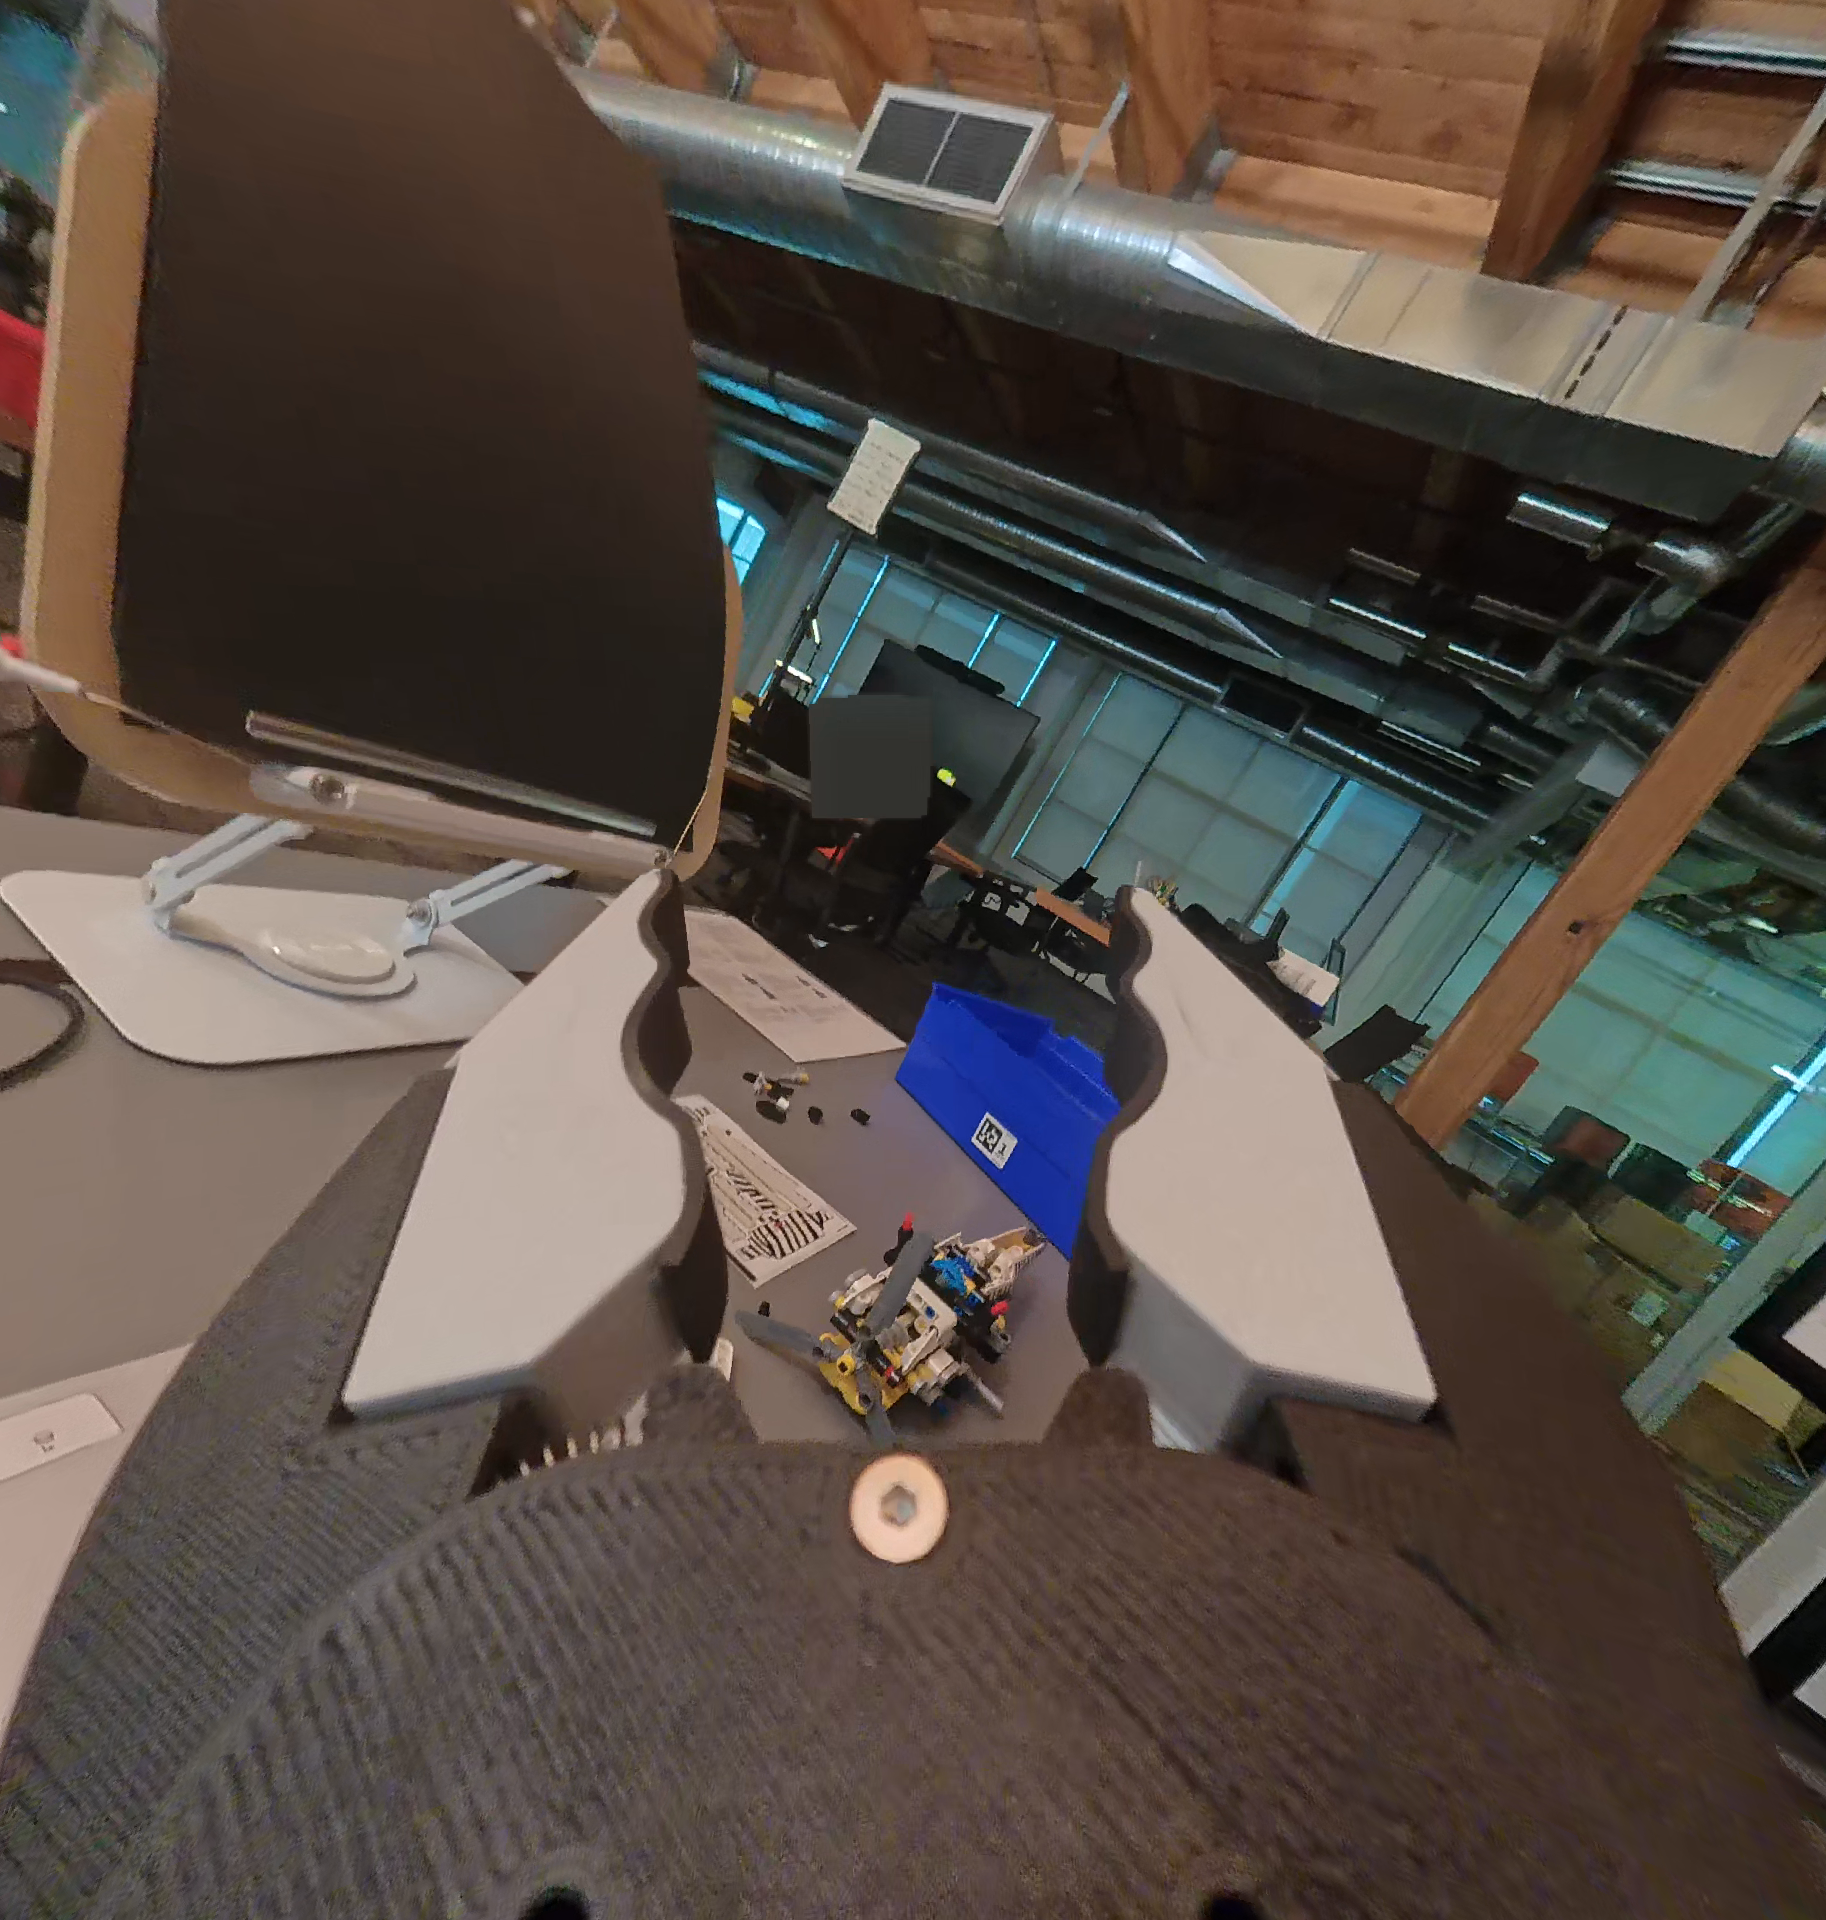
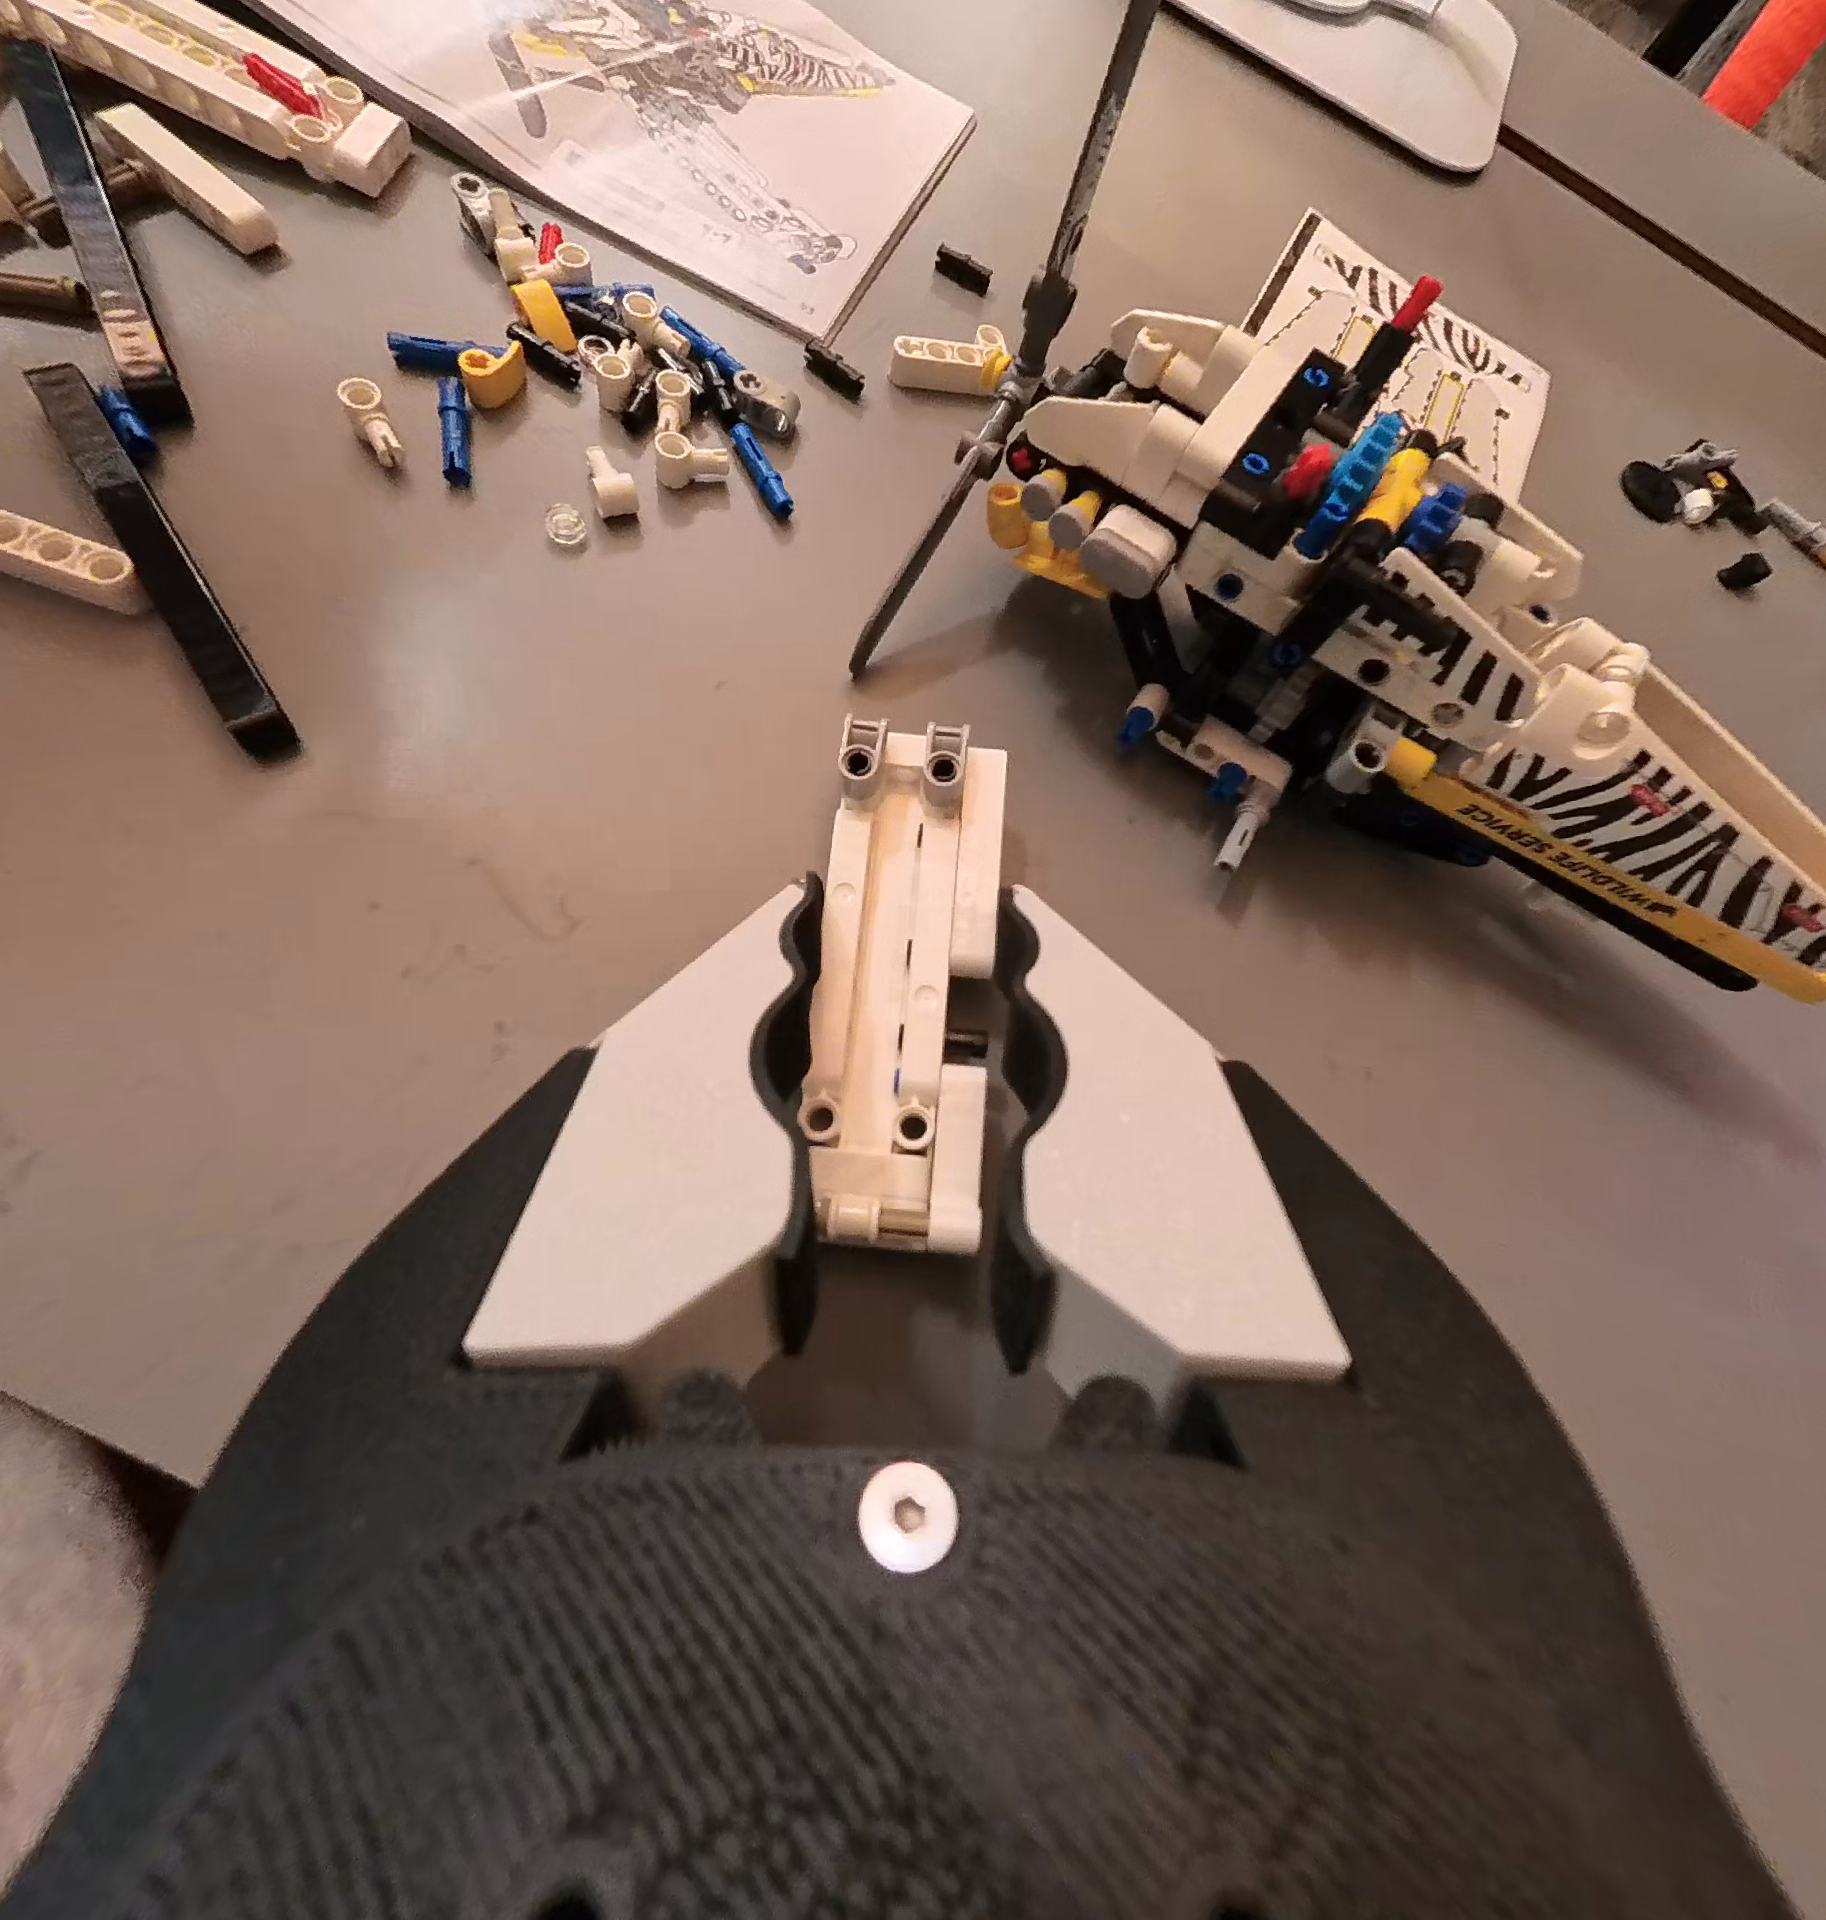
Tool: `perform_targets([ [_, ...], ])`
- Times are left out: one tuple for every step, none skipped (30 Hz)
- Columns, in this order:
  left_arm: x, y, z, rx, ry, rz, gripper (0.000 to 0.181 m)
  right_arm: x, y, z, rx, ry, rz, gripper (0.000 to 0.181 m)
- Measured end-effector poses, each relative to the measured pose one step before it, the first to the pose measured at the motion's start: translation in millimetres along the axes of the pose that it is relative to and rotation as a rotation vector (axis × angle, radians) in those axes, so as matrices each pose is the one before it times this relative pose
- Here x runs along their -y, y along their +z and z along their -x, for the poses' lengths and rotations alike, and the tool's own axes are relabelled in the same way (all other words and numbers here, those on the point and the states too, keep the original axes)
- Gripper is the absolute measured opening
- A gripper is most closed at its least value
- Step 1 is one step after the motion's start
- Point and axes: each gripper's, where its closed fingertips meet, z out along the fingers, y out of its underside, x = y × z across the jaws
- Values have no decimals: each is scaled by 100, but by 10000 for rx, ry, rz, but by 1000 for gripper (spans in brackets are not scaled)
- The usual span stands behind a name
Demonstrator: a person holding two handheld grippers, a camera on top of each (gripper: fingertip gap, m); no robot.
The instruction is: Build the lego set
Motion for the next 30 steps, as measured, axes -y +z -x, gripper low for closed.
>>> perform_targets([
  [489,-205,-178,2,65,-108,80,-15,-12,43,43,23,-5,33],
  [468,-207,-135,-2,79,-93,80,-24,-23,25,53,40,-4,33],
  [464,-217,-40,16,86,-78,79,-33,-11,27,55,48,1,32],
  [465,-226,71,44,76,-70,79,-28,-18,7,48,65,-3,33],
  [456,-258,149,38,42,-77,79,-58,-40,-7,52,102,-15,33],
  [446,-269,183,3,-11,-85,77,-53,-41,-27,54,114,-13,33],
  [392,-251,232,-15,-77,-57,76,-55,-32,-25,50,107,-11,32],
  [325,-233,331,16,-126,13,77,-62,-49,-49,38,119,-18,33],
  [301,-251,360,20,-102,46,77,-56,-52,-64,26,125,-26,33],
  [372,-292,380,39,-40,21,77,-45,-42,-65,27,104,-23,33],
  [445,-354,468,91,15,-7,77,-57,-35,-52,31,80,-9,33],
  [503,-392,534,129,37,-19,77,-46,-28,-84,21,97,-7,33],
  [512,-428,574,134,40,-20,77,-74,-40,-144,-2,150,-8,33],
  [473,-440,568,122,16,-1,77,-87,-39,-167,0,183,5,33],
  [447,-438,598,118,-20,5,77,-95,-27,-144,27,187,14,32],
  [408,-457,587,107,-49,-2,77,-91,-5,-97,52,198,23,32],
  [396,-461,533,81,-55,-35,77,-93,22,-73,74,218,43,32],
  [375,-488,515,79,-42,-84,75,-81,36,-97,72,226,50,32],
  [321,-489,560,121,-31,-117,74,-16,11,-126,18,160,8,33],
  [224,-459,616,160,-39,-121,73,22,0,-141,-46,52,-12,33],
  [145,-391,637,154,-61,-106,73,-27,15,-58,-44,-16,15,33],
  [65,-303,605,122,-90,-77,72,-11,2,21,-6,-38,15,33],
  [36,-205,540,82,-114,-53,72,-6,9,34,17,-16,1,33],
  [47,-93,449,36,-120,-38,72,1,-10,23,18,-11,-10,34],
  [11,-16,290,-15,-102,-22,72,4,-5,28,16,-16,-9,34],
  [-52,17,165,-51,-54,-19,72,8,-7,16,14,-11,-15,34],
  [-130,76,54,-56,8,-10,72,18,-13,26,20,-16,-32,34],
  [-250,170,-65,-57,105,43,73,15,-29,19,18,-14,-42,34],
  [-373,259,-106,-14,207,117,73,31,-31,5,3,-3,-48,35],
  [-490,316,-92,52,277,180,73,24,-19,-14,-11,7,-43,35],
])
